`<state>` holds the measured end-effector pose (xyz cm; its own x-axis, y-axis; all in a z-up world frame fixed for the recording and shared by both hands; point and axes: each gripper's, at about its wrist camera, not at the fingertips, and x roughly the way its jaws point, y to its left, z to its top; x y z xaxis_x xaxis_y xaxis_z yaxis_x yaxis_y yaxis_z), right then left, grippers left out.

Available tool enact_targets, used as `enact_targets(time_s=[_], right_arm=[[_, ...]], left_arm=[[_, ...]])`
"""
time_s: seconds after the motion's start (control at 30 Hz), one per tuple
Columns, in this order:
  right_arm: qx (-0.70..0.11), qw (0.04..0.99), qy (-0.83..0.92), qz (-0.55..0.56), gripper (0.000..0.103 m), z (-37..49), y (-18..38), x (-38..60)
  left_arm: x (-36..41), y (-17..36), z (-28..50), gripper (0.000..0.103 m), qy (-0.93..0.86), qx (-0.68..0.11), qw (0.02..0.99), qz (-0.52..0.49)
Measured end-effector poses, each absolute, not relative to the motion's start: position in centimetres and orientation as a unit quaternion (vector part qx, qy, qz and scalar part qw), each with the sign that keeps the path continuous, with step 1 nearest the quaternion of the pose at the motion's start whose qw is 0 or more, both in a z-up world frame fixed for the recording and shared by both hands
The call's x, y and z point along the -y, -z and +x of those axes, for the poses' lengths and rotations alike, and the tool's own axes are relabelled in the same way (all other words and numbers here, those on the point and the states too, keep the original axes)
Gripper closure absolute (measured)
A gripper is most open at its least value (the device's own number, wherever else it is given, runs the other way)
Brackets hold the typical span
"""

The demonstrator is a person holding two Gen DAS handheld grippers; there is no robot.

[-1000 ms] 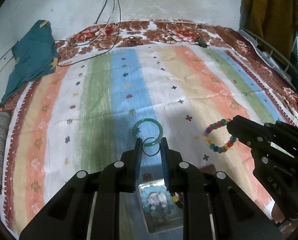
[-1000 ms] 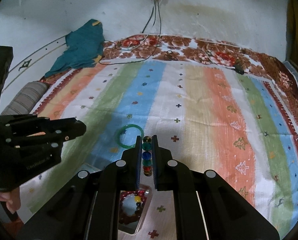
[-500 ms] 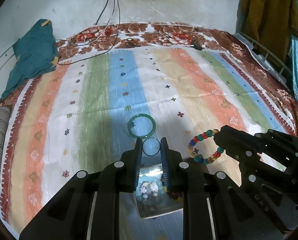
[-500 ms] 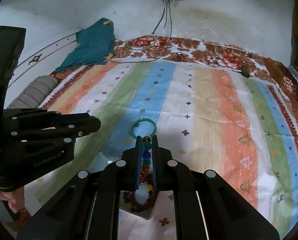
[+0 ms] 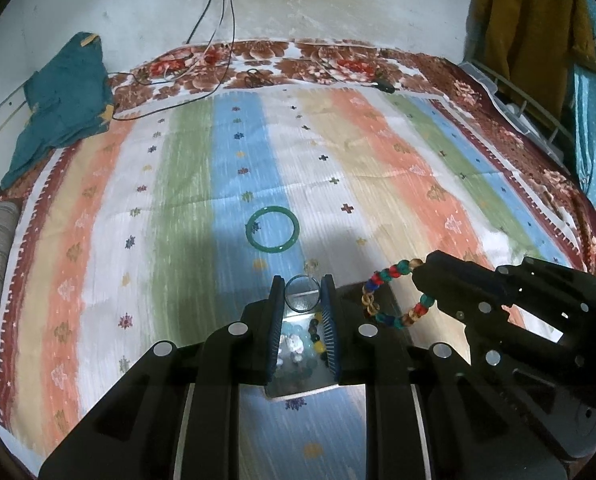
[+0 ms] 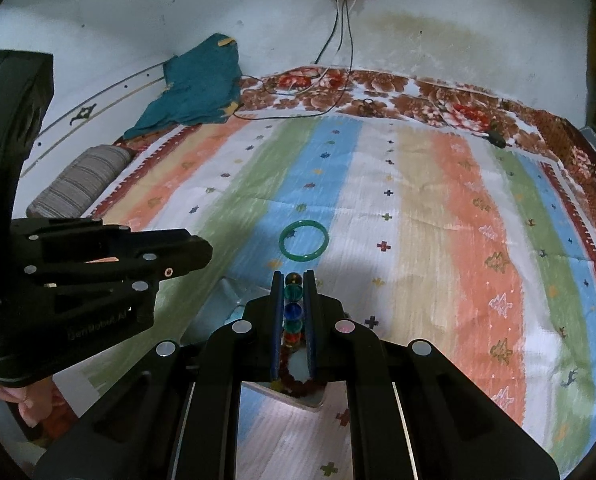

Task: Organize jewelry
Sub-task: 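Carry the bracelet and ring over the silver tin and open both tools, then move both open tools to the green bangle and small gold charm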

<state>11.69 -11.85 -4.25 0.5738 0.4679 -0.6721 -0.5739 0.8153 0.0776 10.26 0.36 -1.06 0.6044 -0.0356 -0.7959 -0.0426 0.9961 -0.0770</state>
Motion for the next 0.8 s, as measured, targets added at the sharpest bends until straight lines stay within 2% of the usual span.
enact_targets(time_s=[0.37,0.43,0.47,0.5,0.63,0.8], right_arm=[[-0.377,0.878,-0.29,-0.062,0.091,12.4,5.0,12.3],[-0.38,0.88,-0.28,-0.062,0.077,12.7,5.1,12.6],[-0.381,0.881,-0.274,-0.061,0.063,12.9,5.2,12.8],[-0.384,0.881,-0.272,-0.055,0.06,13.2,5.3,13.1],[-0.39,0.88,-0.267,-0.048,0.059,13.7,5.5,13.5],[-0.394,0.879,-0.265,-0.047,0.054,13.9,5.6,13.6]], left_arm=[[-0.2,1.3,9.7,0.085,-0.005,-0.45,0.892,-0.048],[-0.5,1.4,9.9,0.079,-0.012,-0.455,0.889,-0.054],[-0.6,1.5,10.0,0.077,-0.013,-0.456,0.888,-0.057],[-0.8,1.5,10.0,0.075,-0.014,-0.457,0.887,-0.06],[-1.3,1.4,10.0,0.07,-0.02,-0.456,0.887,-0.071],[-2.2,1.4,10.1,0.063,-0.032,-0.455,0.885,-0.087]])
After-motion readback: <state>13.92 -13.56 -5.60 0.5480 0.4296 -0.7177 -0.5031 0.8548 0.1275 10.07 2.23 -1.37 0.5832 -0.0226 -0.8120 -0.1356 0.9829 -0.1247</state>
